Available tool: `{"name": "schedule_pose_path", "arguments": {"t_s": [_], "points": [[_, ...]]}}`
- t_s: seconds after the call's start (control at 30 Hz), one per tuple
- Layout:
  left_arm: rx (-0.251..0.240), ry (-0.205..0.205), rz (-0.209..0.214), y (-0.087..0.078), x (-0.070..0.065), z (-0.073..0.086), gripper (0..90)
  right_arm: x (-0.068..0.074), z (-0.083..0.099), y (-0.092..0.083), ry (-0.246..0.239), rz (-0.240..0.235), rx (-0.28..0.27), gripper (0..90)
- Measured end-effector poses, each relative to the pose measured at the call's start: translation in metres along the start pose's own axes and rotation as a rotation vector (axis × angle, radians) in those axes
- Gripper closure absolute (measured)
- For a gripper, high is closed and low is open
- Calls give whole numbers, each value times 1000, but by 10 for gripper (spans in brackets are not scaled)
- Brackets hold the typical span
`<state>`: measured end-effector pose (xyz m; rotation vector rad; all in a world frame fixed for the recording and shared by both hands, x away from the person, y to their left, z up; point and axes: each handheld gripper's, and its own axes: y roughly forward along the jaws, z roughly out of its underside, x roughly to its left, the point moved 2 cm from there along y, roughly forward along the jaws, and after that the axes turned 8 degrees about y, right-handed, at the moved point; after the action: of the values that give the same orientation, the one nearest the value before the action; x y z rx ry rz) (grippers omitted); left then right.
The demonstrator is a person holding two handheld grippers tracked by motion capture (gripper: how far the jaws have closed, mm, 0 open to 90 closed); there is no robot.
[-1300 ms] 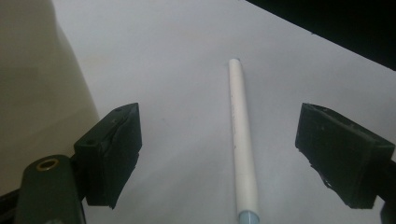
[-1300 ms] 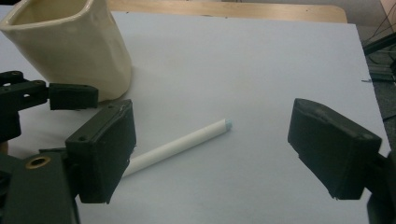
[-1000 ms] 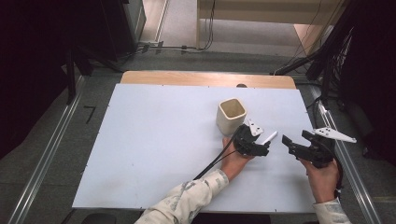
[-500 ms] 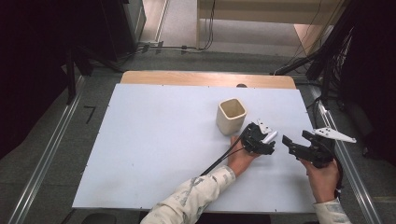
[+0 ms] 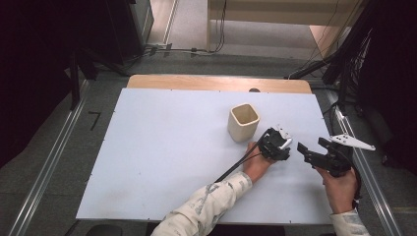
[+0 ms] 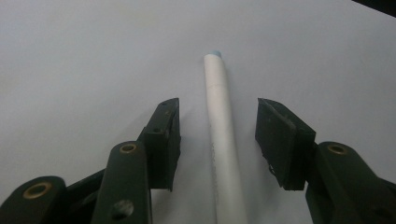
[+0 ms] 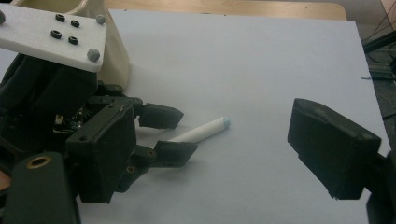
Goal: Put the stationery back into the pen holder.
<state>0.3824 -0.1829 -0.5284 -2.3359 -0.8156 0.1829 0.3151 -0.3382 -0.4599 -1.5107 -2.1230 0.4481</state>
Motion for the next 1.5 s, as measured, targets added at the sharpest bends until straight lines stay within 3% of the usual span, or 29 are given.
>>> {"name": "schedule_pose_path", "arguments": {"t_s": [0.17,0.33,0.73,1.27,1.5], "points": [[2,4,-4,2,-2,-2,574,0,0,0,-1,0,2,137],[6,-3,0,3,0,-3,680,0,0,0,-1,-1,2,137],[20,18,-10,2,-2,-2,780,0,0,1,2,3,6,137],[25,-14,-1,-2,0,-3,793,-1,2,1,4,6,10,137],[-4,-35,12,-11,3,-8,793,-1,2,2,5,9,10,137]]}}
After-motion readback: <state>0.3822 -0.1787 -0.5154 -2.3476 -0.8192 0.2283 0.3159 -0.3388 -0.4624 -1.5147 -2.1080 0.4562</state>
